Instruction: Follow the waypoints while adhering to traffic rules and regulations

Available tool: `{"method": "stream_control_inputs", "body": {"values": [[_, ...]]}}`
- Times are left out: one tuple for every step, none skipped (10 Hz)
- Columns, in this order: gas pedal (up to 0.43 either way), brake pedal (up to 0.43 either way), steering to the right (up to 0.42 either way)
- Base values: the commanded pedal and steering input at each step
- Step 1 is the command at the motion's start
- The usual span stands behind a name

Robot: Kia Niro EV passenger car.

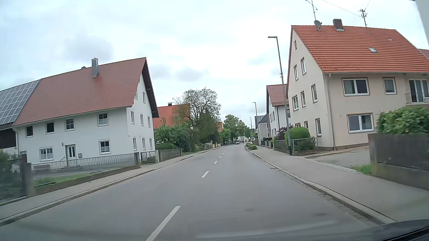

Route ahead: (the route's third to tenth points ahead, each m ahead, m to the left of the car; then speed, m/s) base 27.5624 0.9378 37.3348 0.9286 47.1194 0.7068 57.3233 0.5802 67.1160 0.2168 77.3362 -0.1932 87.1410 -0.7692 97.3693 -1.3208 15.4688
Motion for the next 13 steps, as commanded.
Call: {"method": "stream_control_inputs", "body": {"values": [[0.177,0.012,0.000],[0.177,0.006,0.000],[0.177,0.006,0.000],[0.177,0.006,0.000],[0.177,0.006,0.000],[0.177,0.012,0.000],[0.169,0.006,0.000],[0.169,0.006,0.001],[0.169,0.012,0.001],[0.157,0.006,0.001],[0.157,0.006,0.001],[0.157,0.012,0.001],[0.150,0.006,0.001]]}}
